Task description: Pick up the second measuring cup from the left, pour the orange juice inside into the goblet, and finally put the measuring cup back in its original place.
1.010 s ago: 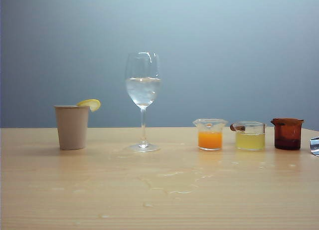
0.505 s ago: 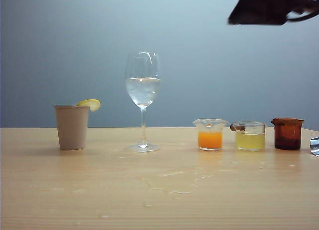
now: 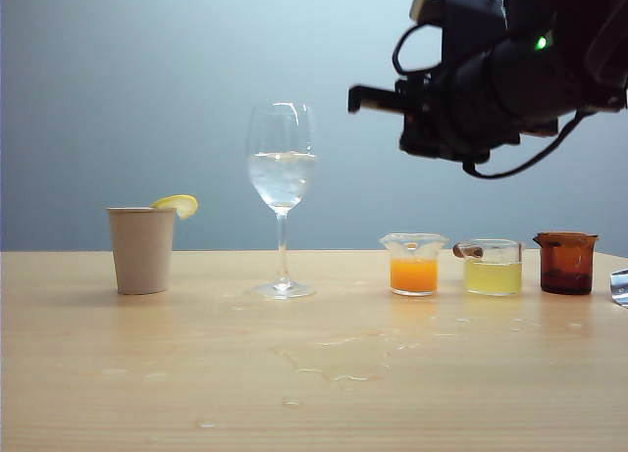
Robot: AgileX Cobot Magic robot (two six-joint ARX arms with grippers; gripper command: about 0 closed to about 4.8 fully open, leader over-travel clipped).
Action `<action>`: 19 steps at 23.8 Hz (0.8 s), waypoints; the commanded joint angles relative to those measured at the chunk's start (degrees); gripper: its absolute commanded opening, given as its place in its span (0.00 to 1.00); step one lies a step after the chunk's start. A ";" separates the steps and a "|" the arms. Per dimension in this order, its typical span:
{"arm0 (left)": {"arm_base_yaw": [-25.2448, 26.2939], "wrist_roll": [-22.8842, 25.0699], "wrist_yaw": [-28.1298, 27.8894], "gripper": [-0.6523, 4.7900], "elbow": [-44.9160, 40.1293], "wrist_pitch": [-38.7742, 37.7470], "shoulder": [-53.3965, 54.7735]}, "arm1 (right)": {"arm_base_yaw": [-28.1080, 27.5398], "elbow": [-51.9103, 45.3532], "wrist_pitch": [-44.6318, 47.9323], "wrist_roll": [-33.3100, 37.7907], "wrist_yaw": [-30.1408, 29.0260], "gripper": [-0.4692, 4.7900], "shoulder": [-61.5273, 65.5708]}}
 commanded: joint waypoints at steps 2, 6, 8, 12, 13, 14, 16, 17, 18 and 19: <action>-0.04 -0.13 0.22 0.11 0.35 0.81 -0.07 | -0.02 0.13 0.00 6.51 2.99 0.09 1.79; -0.04 -0.13 0.22 0.11 0.35 0.81 -0.07 | -0.02 0.13 -7.89 11.82 3.74 0.74 1.88; -0.04 -0.11 0.20 0.11 0.35 0.83 -0.04 | 0.00 0.13 -6.91 10.95 3.72 1.00 2.78; -0.04 -0.13 0.24 0.11 0.35 0.85 -0.04 | -0.04 0.13 -2.05 7.72 3.69 1.00 6.73; -0.04 -0.13 0.24 0.11 0.35 0.85 -0.04 | -0.04 0.15 -0.02 7.69 3.69 1.00 8.48; -0.04 -0.13 0.24 0.11 0.35 0.85 -0.04 | -0.04 0.15 1.01 7.69 3.72 1.00 9.40; -0.04 -0.13 0.24 0.11 0.35 1.07 -0.04 | -0.70 0.17 4.50 7.72 3.65 1.00 12.48; -0.04 -0.13 0.24 0.11 0.35 1.33 -0.04 | -0.92 0.20 6.10 7.67 3.78 1.00 14.08; -0.04 -0.13 0.37 0.11 0.35 1.64 -0.04 | -1.81 0.20 7.76 7.69 3.48 1.00 15.41; -0.04 -0.13 0.42 0.11 0.35 1.84 -0.04 | -2.25 0.22 8.44 7.69 3.45 1.00 16.00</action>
